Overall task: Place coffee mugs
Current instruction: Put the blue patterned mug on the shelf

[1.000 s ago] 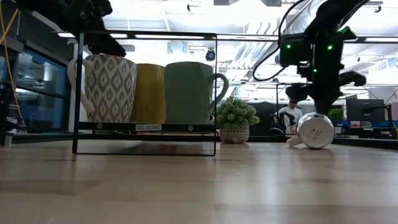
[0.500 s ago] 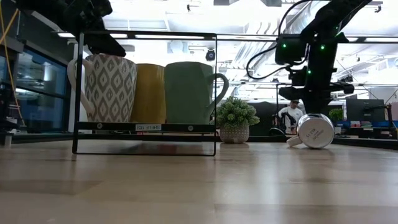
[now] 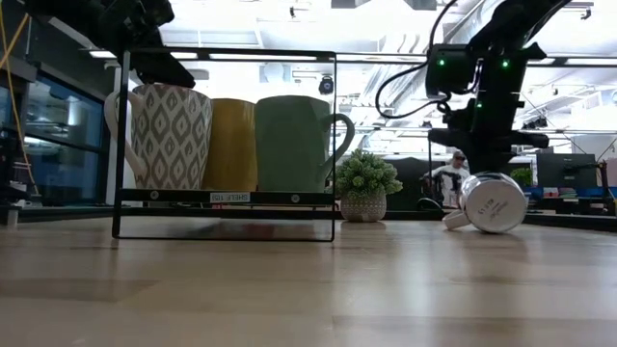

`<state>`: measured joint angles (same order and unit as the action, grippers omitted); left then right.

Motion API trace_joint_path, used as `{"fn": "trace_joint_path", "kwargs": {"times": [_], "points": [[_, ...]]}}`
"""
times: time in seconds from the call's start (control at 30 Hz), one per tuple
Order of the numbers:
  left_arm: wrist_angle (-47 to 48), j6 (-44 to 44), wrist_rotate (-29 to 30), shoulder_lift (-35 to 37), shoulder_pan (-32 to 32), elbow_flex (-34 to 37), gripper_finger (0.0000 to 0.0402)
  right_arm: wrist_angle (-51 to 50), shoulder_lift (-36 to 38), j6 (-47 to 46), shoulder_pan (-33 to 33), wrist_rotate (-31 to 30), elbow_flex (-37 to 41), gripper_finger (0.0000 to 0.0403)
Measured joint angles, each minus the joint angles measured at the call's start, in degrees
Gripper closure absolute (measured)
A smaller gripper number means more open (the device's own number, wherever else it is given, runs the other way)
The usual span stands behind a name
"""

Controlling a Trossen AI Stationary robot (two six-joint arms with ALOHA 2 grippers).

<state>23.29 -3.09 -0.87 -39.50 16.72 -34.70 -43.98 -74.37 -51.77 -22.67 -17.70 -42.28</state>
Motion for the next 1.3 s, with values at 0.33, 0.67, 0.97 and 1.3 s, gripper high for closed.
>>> {"fn": "trace_joint_path", "kwargs": {"times": [0.33, 0.67, 0.97, 1.3], "points": [[0.0, 0.01, 0.0, 0.0, 0.0, 0.0, 0.0323, -10.23, 0.0, -5.25, 3.51, 1.8, 0.02, 0.0403], [0.04, 0.04, -0.01, 0.0, 0.0, 0.0, 0.0323, -9.54, 0.0, -5.04, 7.82, 8.77, 0.02, 0.0403], [0.04, 0.01, -0.01, 0.0, 0.0, 0.0, 0.0323, -0.99, 0.0, -4.13, 12.39, 12.2, 0.02, 0.0403], [0.03, 0.94, -0.01, 0.0, 0.0, 0.0, 0.0323, -5.39, 0.0, -7.39, 13.73, 10.52, 0.02, 0.0403]]}}
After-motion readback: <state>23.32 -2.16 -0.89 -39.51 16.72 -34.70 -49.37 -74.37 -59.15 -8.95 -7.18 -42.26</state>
